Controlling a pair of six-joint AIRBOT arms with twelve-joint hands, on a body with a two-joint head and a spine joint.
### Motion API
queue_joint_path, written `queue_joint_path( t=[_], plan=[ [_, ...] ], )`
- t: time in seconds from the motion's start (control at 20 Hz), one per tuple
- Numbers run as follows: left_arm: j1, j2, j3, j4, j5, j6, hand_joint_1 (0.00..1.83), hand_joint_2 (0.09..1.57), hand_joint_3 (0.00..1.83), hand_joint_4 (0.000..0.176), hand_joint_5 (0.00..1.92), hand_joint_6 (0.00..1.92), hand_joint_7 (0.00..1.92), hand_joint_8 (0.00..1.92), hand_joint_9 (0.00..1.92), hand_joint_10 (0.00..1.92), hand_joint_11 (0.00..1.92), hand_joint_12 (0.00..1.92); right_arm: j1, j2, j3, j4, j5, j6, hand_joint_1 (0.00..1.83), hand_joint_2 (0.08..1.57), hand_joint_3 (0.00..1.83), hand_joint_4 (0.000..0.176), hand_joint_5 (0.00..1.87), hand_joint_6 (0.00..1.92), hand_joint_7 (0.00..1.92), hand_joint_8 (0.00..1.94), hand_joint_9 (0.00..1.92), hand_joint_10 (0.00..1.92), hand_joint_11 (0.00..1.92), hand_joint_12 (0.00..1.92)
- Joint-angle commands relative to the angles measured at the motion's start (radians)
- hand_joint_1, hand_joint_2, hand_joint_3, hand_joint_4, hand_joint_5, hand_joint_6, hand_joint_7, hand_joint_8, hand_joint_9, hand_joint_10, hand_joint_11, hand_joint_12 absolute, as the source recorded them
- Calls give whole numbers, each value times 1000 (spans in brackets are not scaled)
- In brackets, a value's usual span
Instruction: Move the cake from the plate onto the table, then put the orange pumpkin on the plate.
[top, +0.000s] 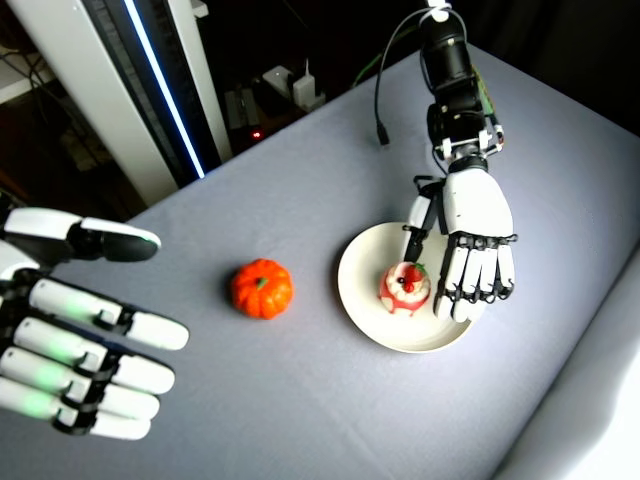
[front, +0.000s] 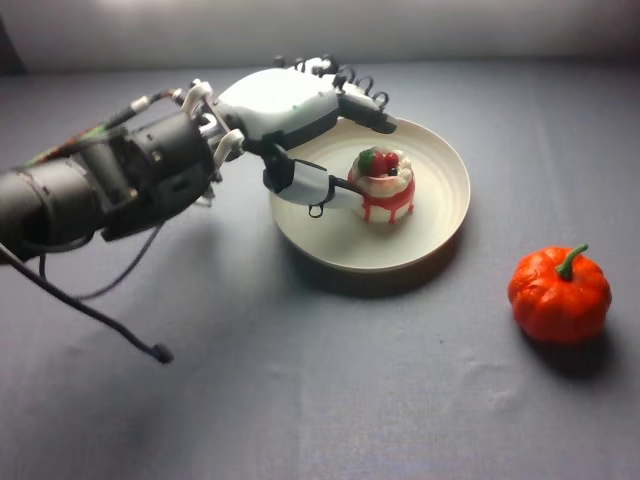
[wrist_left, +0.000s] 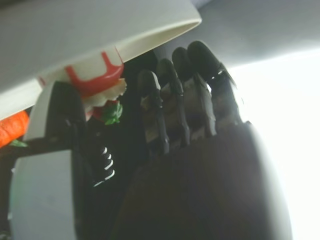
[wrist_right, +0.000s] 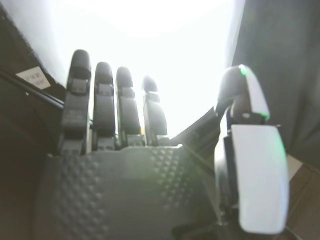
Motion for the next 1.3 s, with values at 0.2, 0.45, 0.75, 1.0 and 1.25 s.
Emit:
queue_joint_path(
  t=[0.2, 0.45, 0.75, 1.0, 1.25],
  plan=[
    [-47, 37, -48, 112, -74, -1, 856, 883, 0, 0, 325, 0, 210, 5, 166, 150, 0, 1290, 10, 3, 8, 15, 105, 9, 464, 1154, 0, 86, 245, 8, 288, 7, 267, 0, 319, 93],
    [-61, 54, -76, 206, -90, -1, 834, 949, 3, 0, 358, 7, 291, 11, 198, 56, 0, 864, 16, 2, 7, 10, 100, 9, 463, 1151, 0, 96, 272, 9, 290, 6, 262, 2, 313, 91],
    [-67, 37, -48, 240, -70, -1, 1084, 1097, 1, 0, 751, 292, 626, 783, 560, 1266, 364, 1787, 16, -2, 9, 8, 97, 9, 446, 1155, 2, 94, 258, 0, 237, 0, 197, 0, 227, 58],
    [-69, 23, -18, 241, -54, -1, 1205, 1181, 0, 0, 849, 1107, 870, 1362, 804, 1792, 743, 1921, 17, -2, 9, 6, 97, 9, 449, 1164, 3, 95, 265, 2, 245, 4, 231, 17, 293, 91],
    [-65, 11, -2, 225, -64, -1, 1193, 1186, 0, 9, 874, 1178, 814, 1323, 732, 1568, 639, 1921, 16, -2, 9, 5, 97, 9, 455, 1189, 9, 79, 273, 2, 273, 6, 282, 19, 337, 115]
  ],
)
